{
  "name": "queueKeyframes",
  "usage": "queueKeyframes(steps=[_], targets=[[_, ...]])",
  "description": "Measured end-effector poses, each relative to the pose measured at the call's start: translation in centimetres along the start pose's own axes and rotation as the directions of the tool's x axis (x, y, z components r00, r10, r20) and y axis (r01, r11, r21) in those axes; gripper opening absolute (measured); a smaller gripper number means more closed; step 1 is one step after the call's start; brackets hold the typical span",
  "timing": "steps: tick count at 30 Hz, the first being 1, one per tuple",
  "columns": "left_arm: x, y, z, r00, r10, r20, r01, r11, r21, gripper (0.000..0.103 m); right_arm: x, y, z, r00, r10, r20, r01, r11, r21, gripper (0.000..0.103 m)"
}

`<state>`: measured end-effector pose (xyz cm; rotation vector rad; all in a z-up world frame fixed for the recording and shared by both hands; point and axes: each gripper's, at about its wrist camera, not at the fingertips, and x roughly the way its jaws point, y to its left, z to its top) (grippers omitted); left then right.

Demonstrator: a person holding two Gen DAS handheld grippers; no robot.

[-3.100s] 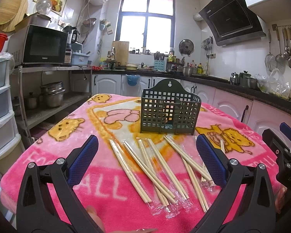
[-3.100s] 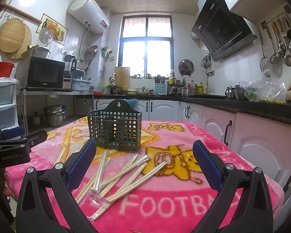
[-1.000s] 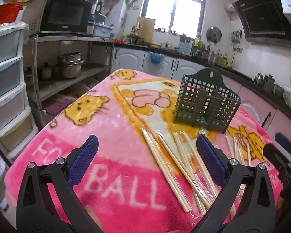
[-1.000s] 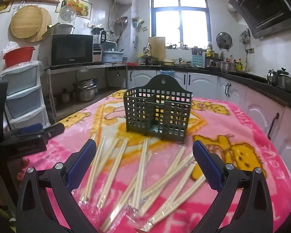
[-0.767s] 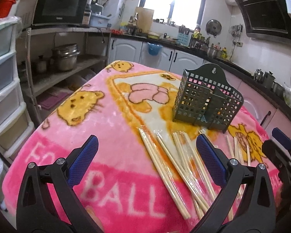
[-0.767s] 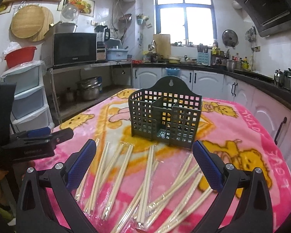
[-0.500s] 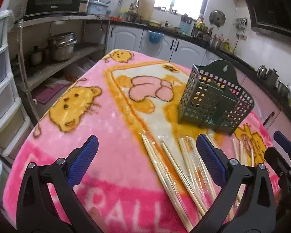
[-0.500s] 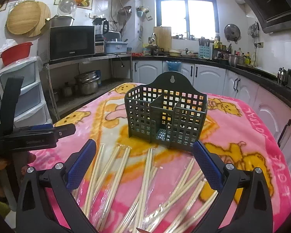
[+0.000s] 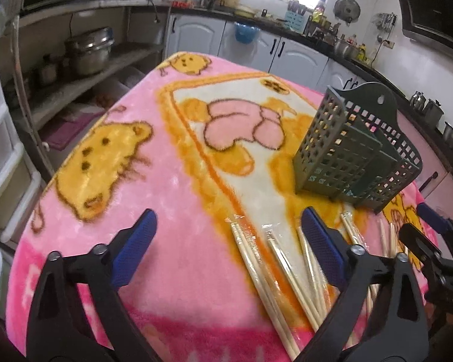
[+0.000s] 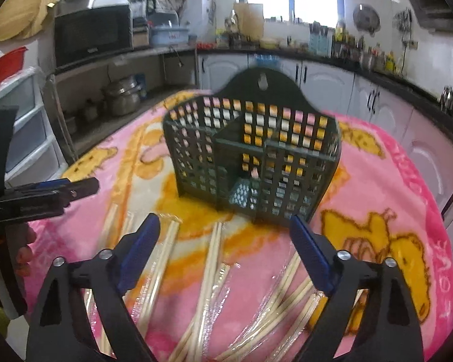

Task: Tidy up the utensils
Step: 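Lower the right gripper onto a wrapped chopstick in front of the caddy, then close the right gripper on the wrapped chopstick and lift it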

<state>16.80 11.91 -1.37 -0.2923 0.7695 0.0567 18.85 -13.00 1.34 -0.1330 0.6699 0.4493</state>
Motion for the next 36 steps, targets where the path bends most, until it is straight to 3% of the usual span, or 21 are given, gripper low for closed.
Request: queueKeyframes(steps=[5, 7, 12, 15, 20, 25, 27, 32, 35, 36], targets=[[1.8, 1.3, 0.1, 0.993, -0.075, -0.093, 0.07, 0.996, -0.055, 0.059, 2.6, -0.8, 0.0, 0.994, 0.028, -0.11, -0.026, 1.0, 0.018, 0.063], [2.5, 1.6, 0.1, 0.985, -0.119, -0.123, 0.11, 0.991, -0.077, 0.045, 3.8, -0.8, -0.1, 0.986, 0.056, -0.158, -0.054, 0.998, 0.019, 0.055], [4.2, 2.2, 0.0, 0.95, -0.234, -0.206, 0.198, 0.964, -0.179, 0.03, 6.0, -0.5, 0.0, 0.969, 0.08, -0.232, -0.08, 0.997, 0.011, 0.039], [5.4, 2.6, 0.1, 0.934, -0.267, -0.235, 0.214, 0.95, -0.227, 0.028, 6.9, -0.3, 0.3, 0.962, 0.088, -0.259, -0.088, 0.996, 0.01, 0.034], [6.2, 2.7, 0.6, 0.926, -0.281, -0.251, 0.218, 0.943, -0.251, 0.028, 8.5, -0.5, 0.7, 0.947, 0.101, -0.306, -0.095, 0.995, 0.037, 0.032], [6.6, 2.3, 1.0, 0.927, -0.262, -0.268, 0.205, 0.953, -0.222, 0.027, 9.6, -0.9, 0.9, 0.934, 0.119, -0.338, -0.102, 0.992, 0.07, 0.03], [6.8, 2.2, 1.1, 0.93, -0.246, -0.272, 0.194, 0.959, -0.205, 0.022, 9.8, -1.2, 0.9, 0.931, 0.13, -0.34, -0.105, 0.99, 0.089, 0.03], [7.2, 2.2, 1.3, 0.937, -0.209, -0.281, 0.165, 0.971, -0.171, 0.012, 9.8, -2.2, 1.0, 0.933, 0.131, -0.336, -0.099, 0.989, 0.112, 0.021], [7.2, 2.0, 1.3, 0.942, -0.186, -0.279, 0.152, 0.978, -0.141, 0.005, 9.4, -3.0, 1.3, 0.937, 0.14, -0.321, -0.105, 0.986, 0.126, 0.007], [7.1, 2.0, 1.3, 0.943, -0.184, -0.278, 0.151, 0.979, -0.136, 0.003, 9.2, -3.3, 1.3, 0.937, 0.155, -0.313, -0.117, 0.984, 0.138, 0.007]])
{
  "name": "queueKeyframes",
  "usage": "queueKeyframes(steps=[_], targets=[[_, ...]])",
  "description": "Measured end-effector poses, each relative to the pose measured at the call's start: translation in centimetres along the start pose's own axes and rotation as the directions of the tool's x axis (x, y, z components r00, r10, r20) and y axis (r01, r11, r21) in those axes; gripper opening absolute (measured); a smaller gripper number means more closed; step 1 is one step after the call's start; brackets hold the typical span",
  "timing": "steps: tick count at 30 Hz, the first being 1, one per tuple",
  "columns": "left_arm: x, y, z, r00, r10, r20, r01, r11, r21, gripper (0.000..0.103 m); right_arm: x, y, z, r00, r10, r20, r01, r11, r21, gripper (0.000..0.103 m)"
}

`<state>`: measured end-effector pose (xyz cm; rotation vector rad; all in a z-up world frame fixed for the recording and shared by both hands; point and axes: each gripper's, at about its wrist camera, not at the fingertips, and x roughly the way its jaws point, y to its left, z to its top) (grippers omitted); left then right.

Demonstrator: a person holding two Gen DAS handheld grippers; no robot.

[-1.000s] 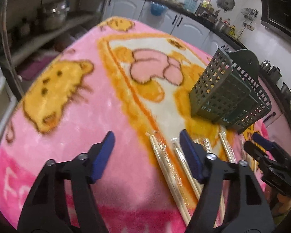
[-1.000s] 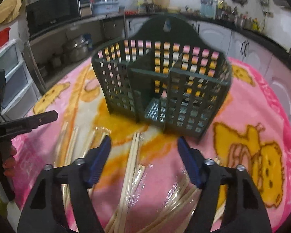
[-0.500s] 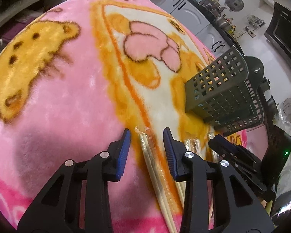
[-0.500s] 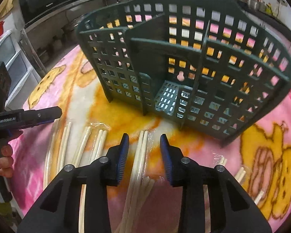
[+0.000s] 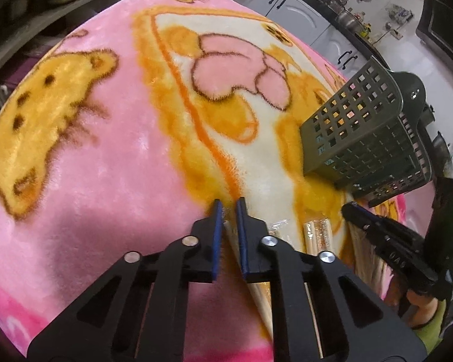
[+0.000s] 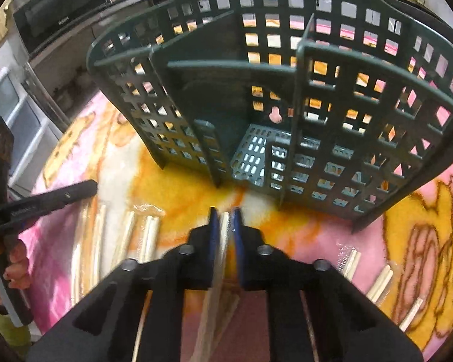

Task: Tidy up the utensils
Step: 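Close the right gripper on the wrapped chopstick and lift it, then carry the chopstick over the green caddy and lower it into a slot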

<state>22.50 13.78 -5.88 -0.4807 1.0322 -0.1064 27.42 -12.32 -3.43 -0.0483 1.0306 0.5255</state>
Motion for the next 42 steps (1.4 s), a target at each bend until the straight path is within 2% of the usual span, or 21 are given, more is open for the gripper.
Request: queueKeyframes(steps=[6, 10, 18, 28, 32, 42], targets=[[-2.2, -1.0, -0.2, 0.998, -0.037, 0.049, 0.036, 0.999, 0.034, 0.002, -2.5, -1.4, 0.0, 0.995, 0.08, 0.053, -0.081, 0.996, 0.025, 0.005], [-4.6, -3.4, -0.3, 0.993, -0.051, 0.11, 0.038, 0.993, 0.115, 0.002, -5.0, -1.6, 0.2, 0.986, 0.129, 0.106, -0.132, 0.991, 0.019, 0.005], [-9.0, -8.8, -0.2, 0.972, -0.094, 0.217, 0.033, 0.963, 0.269, 0.002, -11.0, -2.1, 0.0, 0.954, 0.167, 0.249, -0.164, 0.986, -0.033, 0.005], [-12.4, -13.6, 0.0, 0.94, -0.169, 0.295, 0.046, 0.923, 0.381, 0.002, -16.8, -1.9, 0.4, 0.889, 0.177, 0.423, -0.171, 0.984, -0.054, 0.005], [-13.8, -14.9, 0.5, 0.923, -0.201, 0.327, 0.059, 0.916, 0.396, 0.002, -19.1, -2.1, 0.4, 0.855, 0.159, 0.494, -0.153, 0.987, -0.052, 0.005], [-16.1, -17.9, 2.6, 0.877, -0.264, 0.401, 0.073, 0.899, 0.432, 0.002, -23.6, -4.1, 1.0, 0.754, 0.108, 0.648, -0.111, 0.993, -0.036, 0.005]])
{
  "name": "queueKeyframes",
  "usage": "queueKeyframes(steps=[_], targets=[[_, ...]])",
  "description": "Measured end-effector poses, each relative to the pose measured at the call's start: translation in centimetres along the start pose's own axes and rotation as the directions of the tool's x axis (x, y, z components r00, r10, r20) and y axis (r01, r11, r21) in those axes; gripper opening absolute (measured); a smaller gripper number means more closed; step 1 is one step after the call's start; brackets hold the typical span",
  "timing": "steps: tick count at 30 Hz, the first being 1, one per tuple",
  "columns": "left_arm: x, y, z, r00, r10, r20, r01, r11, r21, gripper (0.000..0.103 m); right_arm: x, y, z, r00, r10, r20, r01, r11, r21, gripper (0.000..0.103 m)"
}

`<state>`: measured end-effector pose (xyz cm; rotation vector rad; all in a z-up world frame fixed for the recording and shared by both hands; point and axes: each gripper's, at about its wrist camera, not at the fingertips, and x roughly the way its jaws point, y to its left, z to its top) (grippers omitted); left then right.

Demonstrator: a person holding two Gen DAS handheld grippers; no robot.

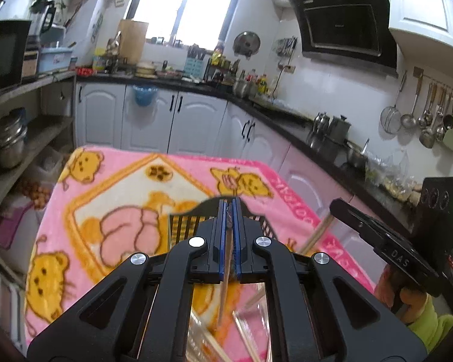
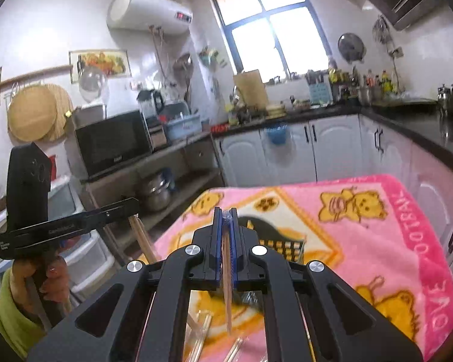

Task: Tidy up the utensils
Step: 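Carry the chopstick over the green caddy and lower it into a slot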

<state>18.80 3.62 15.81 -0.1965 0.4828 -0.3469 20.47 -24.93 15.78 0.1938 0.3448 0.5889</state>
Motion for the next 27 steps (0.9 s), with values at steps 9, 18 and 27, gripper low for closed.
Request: queueKeyframes(steps=[9, 18, 27], targets=[[0.1, -1.8, 4.3, 0.995, -0.002, 0.099, -0.001, 1.0, 0.023, 0.002, -1.3, -1.2, 3.2, 0.994, -0.029, 0.106, 0.027, 1.0, 0.014, 0.005], [-0.4, -2.0, 7.3, 0.978, 0.047, 0.203, -0.054, 0.998, 0.027, 0.002, -1.7, -2.8, 5.3, 0.98, -0.075, 0.187, 0.071, 0.997, 0.03, 0.005], [1.6, -1.3, 7.7, 0.964, 0.093, 0.249, -0.105, 0.994, 0.034, 0.002, -1.0, -4.2, 5.5, 0.969, -0.105, 0.223, 0.098, 0.994, 0.043, 0.005]])
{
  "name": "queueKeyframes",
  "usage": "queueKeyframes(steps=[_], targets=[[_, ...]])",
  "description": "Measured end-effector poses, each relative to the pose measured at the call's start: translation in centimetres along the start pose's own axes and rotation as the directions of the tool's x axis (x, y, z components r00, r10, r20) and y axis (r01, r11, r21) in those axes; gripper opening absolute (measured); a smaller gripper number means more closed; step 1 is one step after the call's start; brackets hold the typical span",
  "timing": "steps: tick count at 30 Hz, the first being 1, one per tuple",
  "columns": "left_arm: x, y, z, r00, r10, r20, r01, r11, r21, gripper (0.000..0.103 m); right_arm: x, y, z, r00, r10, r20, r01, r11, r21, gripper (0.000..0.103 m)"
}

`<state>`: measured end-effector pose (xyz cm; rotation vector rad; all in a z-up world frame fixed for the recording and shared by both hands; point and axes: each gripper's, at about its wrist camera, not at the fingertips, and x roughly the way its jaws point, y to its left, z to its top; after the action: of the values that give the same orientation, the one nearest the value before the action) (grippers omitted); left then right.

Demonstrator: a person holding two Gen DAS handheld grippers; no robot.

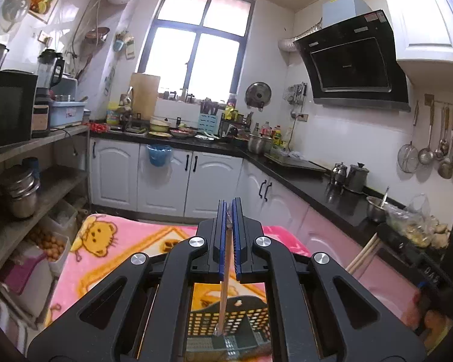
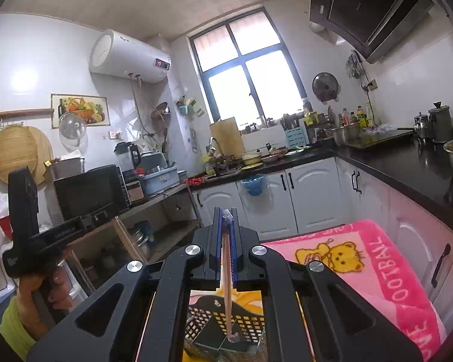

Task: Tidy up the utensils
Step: 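Carry the chopstick over the green caddy and lower it into a slot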

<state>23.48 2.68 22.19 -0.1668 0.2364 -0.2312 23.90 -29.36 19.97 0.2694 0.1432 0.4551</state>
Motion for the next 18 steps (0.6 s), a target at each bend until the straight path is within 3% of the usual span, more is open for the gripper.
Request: queueKeyframes(steps=[18], targets=[[2.9, 2.6, -5.8, 0.997, -0.023, -0.071, 0.019, 0.998, -0.054, 0.002, 2.6, -1.8, -4.5, 0.998, -0.034, -0.061, 0.037, 0.998, 0.041, 0.005]])
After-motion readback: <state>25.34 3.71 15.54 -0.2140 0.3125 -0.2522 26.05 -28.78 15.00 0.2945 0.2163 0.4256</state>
